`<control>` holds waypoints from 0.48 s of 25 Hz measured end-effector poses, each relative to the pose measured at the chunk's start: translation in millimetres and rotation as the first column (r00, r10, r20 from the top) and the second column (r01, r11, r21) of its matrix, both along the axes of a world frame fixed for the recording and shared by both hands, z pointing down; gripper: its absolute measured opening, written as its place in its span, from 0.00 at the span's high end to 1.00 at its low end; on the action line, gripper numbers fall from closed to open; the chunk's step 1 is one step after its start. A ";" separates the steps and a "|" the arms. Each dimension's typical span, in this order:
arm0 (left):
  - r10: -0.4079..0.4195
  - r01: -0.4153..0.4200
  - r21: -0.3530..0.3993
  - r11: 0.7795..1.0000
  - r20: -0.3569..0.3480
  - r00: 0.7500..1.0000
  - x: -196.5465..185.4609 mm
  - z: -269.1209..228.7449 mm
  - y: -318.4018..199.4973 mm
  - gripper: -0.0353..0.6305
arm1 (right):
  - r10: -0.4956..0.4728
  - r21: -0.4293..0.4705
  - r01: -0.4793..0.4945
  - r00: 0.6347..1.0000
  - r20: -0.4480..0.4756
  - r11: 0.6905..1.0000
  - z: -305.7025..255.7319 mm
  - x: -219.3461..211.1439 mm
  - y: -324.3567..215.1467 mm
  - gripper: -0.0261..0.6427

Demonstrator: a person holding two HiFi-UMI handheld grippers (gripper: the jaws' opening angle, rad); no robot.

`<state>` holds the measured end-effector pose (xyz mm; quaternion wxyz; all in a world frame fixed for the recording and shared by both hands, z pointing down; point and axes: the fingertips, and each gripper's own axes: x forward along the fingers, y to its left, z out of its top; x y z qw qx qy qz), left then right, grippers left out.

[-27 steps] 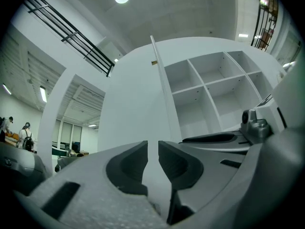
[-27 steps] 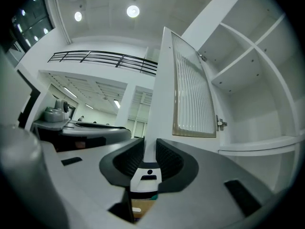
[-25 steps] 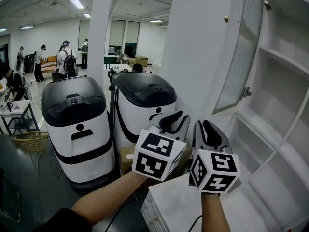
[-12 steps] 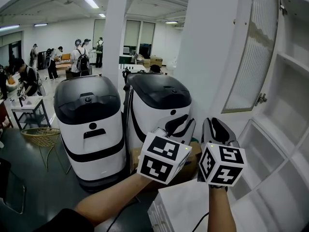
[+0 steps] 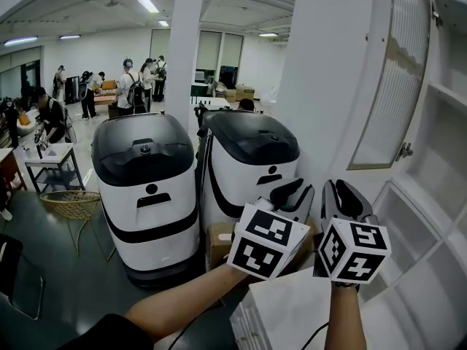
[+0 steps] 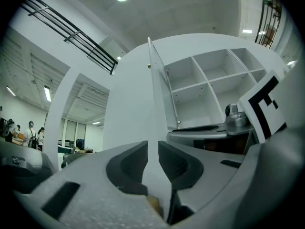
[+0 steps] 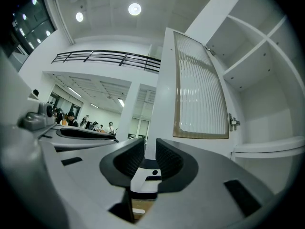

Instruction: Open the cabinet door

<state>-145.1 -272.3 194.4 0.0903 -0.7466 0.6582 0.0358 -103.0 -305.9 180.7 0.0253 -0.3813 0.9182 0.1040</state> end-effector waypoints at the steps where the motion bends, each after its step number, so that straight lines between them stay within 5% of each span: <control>1: 0.008 -0.008 -0.001 1.000 0.002 1.000 2.9 0.6 0.2 0.83 | -0.008 -0.006 0.008 1.000 0.002 1.000 0.6 0.7 3.4 0.84; 12: 0.143 -0.143 -0.005 0.990 -0.008 0.990 46.3 4.1 2.4 0.83 | 0.074 -0.034 -0.074 0.997 0.017 0.997 10.6 39.8 27.4 0.88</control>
